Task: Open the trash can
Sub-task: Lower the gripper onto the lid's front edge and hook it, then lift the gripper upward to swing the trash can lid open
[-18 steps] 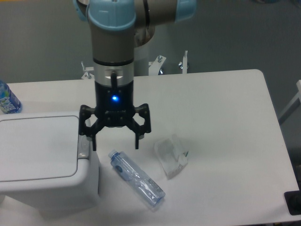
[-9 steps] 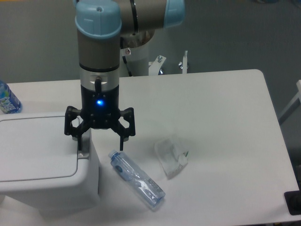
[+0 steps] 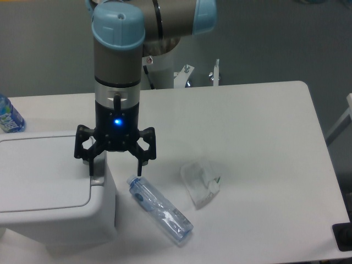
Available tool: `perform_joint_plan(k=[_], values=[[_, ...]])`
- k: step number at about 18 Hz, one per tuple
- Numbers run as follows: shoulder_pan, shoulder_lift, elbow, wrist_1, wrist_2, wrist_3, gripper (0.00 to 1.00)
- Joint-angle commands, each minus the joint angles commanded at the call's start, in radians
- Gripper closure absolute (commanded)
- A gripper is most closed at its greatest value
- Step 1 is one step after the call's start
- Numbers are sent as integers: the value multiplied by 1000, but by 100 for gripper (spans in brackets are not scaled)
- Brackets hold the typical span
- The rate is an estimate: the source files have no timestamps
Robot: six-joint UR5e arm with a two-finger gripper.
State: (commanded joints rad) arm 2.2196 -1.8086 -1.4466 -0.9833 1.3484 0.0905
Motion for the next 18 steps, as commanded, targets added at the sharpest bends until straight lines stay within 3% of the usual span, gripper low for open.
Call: perform_joint_plan(k=[18], values=[[8, -17, -2, 8, 2, 12, 0]])
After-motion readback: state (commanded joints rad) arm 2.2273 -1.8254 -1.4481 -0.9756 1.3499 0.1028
